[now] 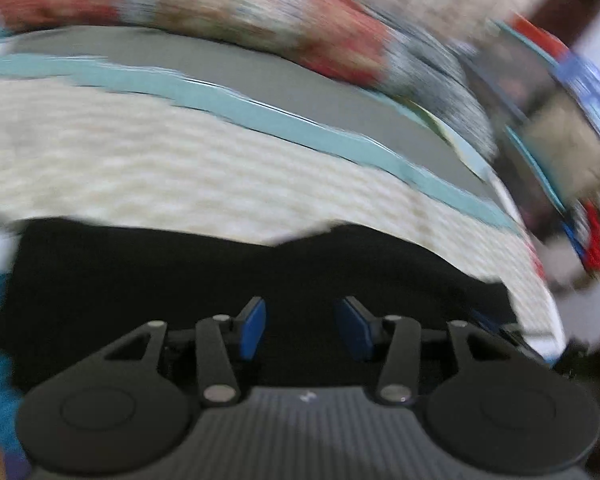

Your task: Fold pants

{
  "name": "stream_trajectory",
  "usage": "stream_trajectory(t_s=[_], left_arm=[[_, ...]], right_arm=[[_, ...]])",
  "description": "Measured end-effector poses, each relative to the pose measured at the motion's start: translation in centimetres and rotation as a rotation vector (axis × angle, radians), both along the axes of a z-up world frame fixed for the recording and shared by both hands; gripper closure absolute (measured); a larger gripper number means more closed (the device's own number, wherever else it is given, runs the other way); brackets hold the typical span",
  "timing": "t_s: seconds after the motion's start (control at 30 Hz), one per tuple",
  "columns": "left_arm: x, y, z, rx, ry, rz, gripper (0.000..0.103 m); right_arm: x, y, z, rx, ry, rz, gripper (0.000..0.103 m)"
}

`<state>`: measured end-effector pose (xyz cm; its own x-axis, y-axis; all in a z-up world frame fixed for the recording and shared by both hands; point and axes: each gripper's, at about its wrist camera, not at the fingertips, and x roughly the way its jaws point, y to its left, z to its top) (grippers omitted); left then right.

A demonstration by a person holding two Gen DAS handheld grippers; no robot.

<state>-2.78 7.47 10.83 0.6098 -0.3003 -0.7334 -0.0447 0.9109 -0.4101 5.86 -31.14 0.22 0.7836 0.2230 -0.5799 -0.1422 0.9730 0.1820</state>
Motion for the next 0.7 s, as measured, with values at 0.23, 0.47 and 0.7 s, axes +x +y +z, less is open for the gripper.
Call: stream_trajectory(t_s=[0.23,0.47,0.7], left_arm=[[-5.8,12.6,0.1,0.069,0.017,0.381,0.046],[-6.7,16.0,-4.4,-0.093,0.036,0.452,0.015],[-5.7,16.8,-8.8,-0.325,0.054,0.390,0.005]], right_arm=[[0.7,1.3,0.1,-0.154,0.005,0.006,0.059],[-3.5,3.2,4.6,-0.021,-0.094,-0.069,0.057],[-2.3,14.5,4.4,0.209,0.101,0.307,0.077]])
